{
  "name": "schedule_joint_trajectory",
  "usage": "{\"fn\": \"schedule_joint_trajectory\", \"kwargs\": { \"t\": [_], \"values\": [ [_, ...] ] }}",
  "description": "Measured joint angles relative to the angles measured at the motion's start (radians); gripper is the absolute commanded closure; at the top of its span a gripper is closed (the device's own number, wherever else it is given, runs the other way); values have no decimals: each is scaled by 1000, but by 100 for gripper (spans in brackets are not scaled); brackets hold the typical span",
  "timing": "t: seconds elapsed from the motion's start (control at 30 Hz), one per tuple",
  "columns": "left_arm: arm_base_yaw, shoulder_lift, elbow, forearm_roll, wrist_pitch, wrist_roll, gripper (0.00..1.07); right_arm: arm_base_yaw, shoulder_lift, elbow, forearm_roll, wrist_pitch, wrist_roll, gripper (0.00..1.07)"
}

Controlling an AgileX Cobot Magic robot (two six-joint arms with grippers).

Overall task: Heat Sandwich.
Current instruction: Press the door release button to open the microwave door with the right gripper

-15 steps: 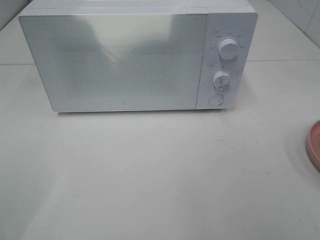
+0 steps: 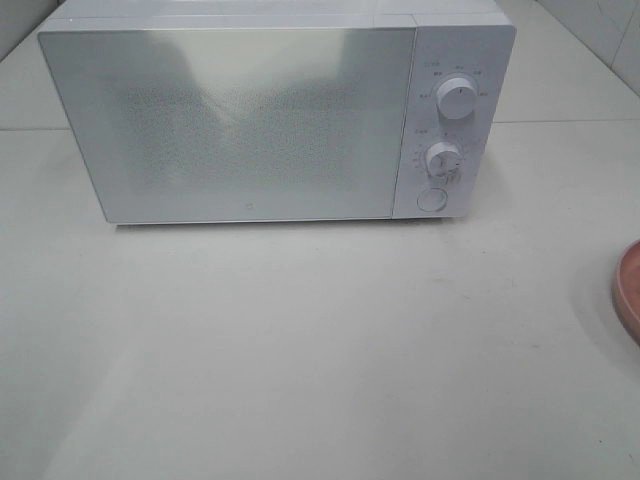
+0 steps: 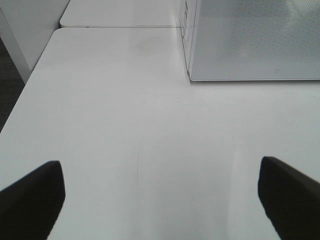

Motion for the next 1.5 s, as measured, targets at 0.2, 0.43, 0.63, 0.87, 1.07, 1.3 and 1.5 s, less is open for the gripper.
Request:
{"fn": "schedule_joint_trajectory", "kwargs": {
  "t": [0.2,0.43,0.63,0.87,1.07,1.3,1.5],
  "values": [
    [0,0,0,0,0,0,5,0,0,-18,0,-30,0,31],
    [0,0,0,0,0,0,5,0,43,-37,0,-109,0,31],
    [0,0,0,0,0,0,5,0,133,-37,0,-180,0,31],
    [0,0,0,0,0,0,5,0,250,-37,0,-242,0,31],
    [0,0,0,0,0,0,5,0,337,-37,0,-314,0,31],
    [0,0,0,0,0,0,5,1,463,-37,0,-440,0,31],
    [0,0,0,0,0,0,5,1,566,-37,0,-549,0,31]
  ]
}}
